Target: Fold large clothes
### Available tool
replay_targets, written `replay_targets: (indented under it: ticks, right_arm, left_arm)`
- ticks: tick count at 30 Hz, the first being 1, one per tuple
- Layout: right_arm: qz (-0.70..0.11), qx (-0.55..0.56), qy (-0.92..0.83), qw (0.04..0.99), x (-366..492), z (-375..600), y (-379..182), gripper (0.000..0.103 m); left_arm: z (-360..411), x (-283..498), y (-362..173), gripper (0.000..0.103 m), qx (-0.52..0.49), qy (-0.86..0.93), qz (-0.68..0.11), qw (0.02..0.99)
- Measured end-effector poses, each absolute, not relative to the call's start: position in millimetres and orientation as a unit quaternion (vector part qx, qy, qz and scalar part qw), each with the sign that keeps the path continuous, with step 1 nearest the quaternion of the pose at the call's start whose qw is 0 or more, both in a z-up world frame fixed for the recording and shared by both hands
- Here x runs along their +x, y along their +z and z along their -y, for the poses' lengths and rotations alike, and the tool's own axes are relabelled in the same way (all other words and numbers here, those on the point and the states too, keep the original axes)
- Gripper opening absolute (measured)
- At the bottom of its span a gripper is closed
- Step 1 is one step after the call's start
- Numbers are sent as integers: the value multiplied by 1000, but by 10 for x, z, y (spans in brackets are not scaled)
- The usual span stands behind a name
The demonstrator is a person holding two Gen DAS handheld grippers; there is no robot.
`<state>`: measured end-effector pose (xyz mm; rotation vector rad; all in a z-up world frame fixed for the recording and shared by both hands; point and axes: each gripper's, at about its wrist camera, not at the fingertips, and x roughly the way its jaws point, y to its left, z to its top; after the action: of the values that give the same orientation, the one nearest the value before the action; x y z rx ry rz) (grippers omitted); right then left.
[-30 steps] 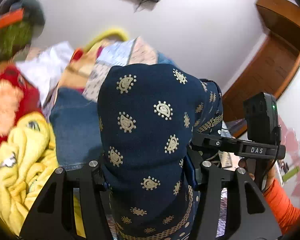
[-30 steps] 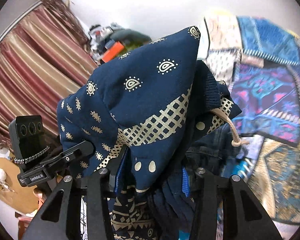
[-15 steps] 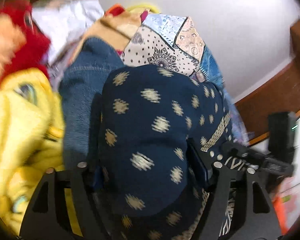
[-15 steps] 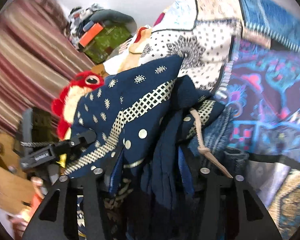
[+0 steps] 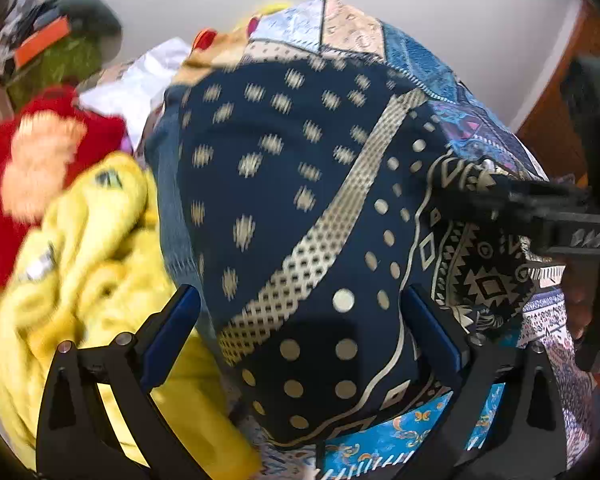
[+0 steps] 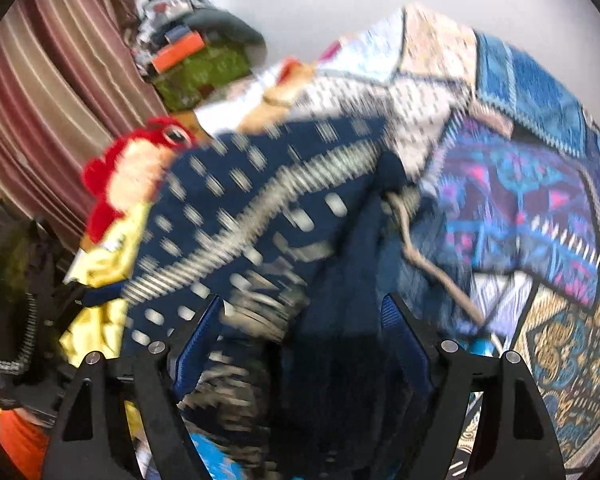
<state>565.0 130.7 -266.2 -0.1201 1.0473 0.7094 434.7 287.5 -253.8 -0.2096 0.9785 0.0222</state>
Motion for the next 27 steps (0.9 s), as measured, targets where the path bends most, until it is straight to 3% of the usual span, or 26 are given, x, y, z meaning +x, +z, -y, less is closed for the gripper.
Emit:
replay_targets:
  ticks: [7, 13, 17, 21, 27]
  right_arm:
    - [-489, -50, 344, 800, 5572, -767, -2862, 79]
    - [-455, -99, 318, 826, 5170, -567, -2641, 79]
    - [-437, -89, 321, 836, 4877, -433, -2377, 79]
    - [-397, -81, 328, 854, 4504, -291, -1965, 79]
    - [-300, -61, 335, 891, 3809, -37, -1096, 79]
  left_arm:
    - [-2757, 4146, -2724, 102, -125, 16, -460, 879]
    - [-2648, 3910, -2644, 102, -132, 41, -449, 883]
    - [-2399, 3778, -2491, 102, -83, 38, -464, 881]
    - [-2164, 3521, -2128, 102, -8, 70, -433, 899]
    - [-2020, 2906, -1158, 102, -8, 87, -326, 941]
